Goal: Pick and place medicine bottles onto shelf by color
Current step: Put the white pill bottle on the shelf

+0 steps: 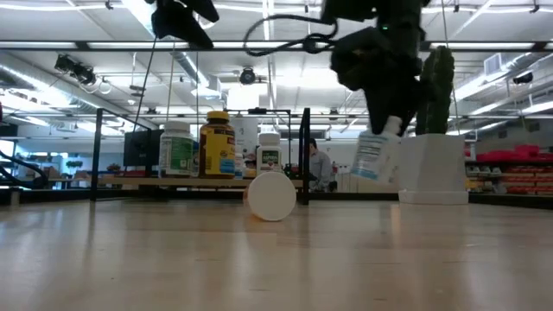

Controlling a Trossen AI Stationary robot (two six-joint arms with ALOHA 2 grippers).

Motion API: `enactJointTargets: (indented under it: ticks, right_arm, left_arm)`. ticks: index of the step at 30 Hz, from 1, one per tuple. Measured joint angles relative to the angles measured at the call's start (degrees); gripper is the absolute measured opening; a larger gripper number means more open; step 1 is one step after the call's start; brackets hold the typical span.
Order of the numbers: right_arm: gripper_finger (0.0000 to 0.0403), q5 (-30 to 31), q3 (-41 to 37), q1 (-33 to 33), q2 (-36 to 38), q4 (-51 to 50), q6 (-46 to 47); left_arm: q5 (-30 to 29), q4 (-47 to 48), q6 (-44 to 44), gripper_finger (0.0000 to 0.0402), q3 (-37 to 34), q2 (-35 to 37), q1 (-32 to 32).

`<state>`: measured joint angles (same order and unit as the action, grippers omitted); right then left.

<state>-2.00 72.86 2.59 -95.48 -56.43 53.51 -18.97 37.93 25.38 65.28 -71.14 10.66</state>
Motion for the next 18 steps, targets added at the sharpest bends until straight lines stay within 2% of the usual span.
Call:
enactJointTargets:
  ticks: [7,18]
  right_arm:
    - [0.0191,0.6,10.0,-0.9,-9.4,-4.7,-7.1]
    - [0.0192,-2.3,16.5,-3.3,-17.0,-4.4,-10.3]
  left_arm:
    - [-0.1,3.0,3.3,0.0298,0.0,0.4,0.0]
    - [1.2,4.1,7.1,0.0298,0.0,2.8,0.2]
